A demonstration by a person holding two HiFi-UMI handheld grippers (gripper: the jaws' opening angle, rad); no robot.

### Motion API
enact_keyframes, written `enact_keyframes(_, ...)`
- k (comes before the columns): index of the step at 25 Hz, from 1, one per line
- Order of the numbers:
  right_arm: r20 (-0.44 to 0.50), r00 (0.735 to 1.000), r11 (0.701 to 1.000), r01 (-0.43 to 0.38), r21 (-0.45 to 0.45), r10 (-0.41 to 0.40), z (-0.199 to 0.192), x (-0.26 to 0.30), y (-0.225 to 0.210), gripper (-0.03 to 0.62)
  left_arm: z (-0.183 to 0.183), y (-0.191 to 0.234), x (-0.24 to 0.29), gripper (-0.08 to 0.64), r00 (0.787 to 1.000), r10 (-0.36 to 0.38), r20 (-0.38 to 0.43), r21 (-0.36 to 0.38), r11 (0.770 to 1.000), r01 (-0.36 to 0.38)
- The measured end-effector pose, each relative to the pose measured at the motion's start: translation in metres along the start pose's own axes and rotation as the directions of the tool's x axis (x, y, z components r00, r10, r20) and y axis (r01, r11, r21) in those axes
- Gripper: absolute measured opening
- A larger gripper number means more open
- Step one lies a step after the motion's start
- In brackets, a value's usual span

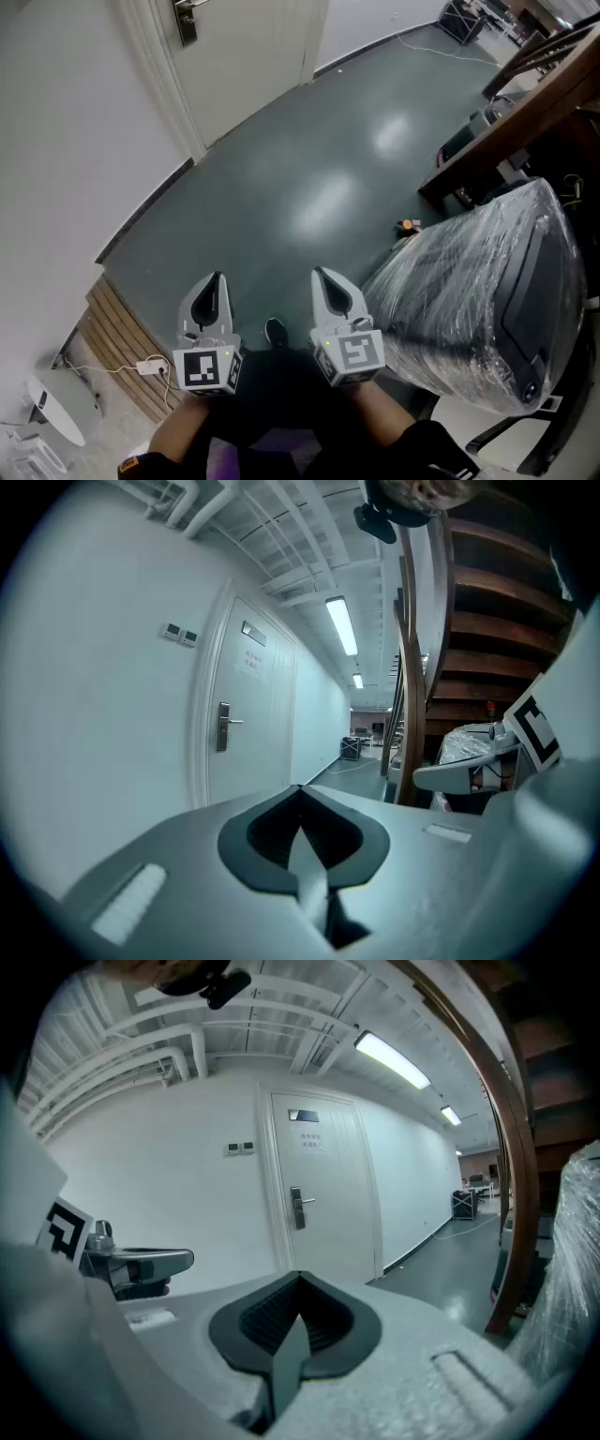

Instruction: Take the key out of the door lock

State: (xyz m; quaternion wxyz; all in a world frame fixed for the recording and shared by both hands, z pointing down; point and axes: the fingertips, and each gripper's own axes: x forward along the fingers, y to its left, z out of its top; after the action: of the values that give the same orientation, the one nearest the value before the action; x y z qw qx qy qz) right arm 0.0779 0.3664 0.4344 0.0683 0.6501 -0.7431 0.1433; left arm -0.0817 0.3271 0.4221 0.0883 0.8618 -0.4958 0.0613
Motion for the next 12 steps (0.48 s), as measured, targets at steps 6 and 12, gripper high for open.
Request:
enact_keyframes(6, 0.020, 1.000, 1.000, -0.021, 0.000, 0.021, 0.0015, -0.0017, -0.0003, -0.009, -0.0050, -0.0047, -0.0019, 0.017, 1.000, -0.010, 0.001, 0.011, 1.000, 0.010)
enact_keyframes(12, 0.019, 0.999, 0.999, -0.036, -0.002, 0.036, 0.0011, -0.0022, 0.0004, -0.009, -0.0023, -0.0060, -0.0046, 0.017, 1.000, 0.002, -0.001, -0.001, 1.000, -0.002)
